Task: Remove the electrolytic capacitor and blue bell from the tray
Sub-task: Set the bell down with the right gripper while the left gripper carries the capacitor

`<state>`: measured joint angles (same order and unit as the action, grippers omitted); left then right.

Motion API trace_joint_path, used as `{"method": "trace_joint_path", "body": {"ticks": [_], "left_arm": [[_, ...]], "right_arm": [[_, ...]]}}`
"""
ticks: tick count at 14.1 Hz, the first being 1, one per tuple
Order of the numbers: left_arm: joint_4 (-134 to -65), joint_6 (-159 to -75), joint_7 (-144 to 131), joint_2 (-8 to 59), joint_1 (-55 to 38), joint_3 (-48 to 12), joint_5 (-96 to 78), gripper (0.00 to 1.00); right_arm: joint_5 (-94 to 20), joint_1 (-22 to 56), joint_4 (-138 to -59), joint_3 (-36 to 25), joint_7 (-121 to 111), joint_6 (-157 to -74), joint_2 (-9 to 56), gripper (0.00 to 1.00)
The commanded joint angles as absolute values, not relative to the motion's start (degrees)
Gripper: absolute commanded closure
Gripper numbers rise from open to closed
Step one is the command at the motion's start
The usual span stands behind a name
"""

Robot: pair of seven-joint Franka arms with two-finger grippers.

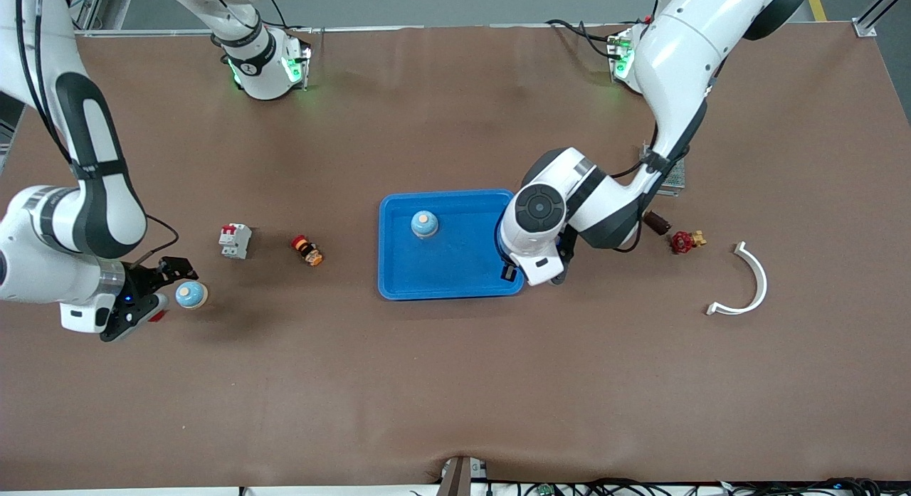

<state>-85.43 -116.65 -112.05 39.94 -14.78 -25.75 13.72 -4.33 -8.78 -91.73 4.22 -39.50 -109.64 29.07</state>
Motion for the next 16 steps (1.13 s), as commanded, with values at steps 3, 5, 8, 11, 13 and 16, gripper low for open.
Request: {"method": "trace_joint_path", "body": {"ticks": [3,5,8,11,13,16], "left_arm": [[-87.45,-109.08,-103.64,34.11,-11.87,-25.84,13.36,1.0],[-89.37,-108.63,-100.04,32.09,-9.85,-25.84,13.36,1.0],[-94.03,-108.46,-92.57,28.31,-6.08,-25.93,13.36,1.0],[-98.69,-108.46,-84.31,25.14,-1.6,-25.93,13.36,1.0],[-100.71,-108.46,-79.91,24.26,0.95,-25.93,13.36,1.0],[-103.09,-108.46,-73.76,23.64,4.47,-25.84,13.45,1.0]], "right_arm": [[-5.1,-1.16,-90.88,4.04,-22.19,-103.54,25.32,0.0],[-5.1,2.18,-91.05,4.04,-14.71,-102.66,24.35,0.0],[-5.62,6.66,-91.14,4.13,-3.82,-102.48,23.47,0.0],[-6.15,12.2,-91.23,4.04,7.44,-103.18,23.47,0.0],[-6.59,15.1,-91.49,4.04,13.94,-105.28,23.47,0.0],[-6.77,20.55,-92.89,3.96,25.62,-110.19,23.55,0.0]]}}
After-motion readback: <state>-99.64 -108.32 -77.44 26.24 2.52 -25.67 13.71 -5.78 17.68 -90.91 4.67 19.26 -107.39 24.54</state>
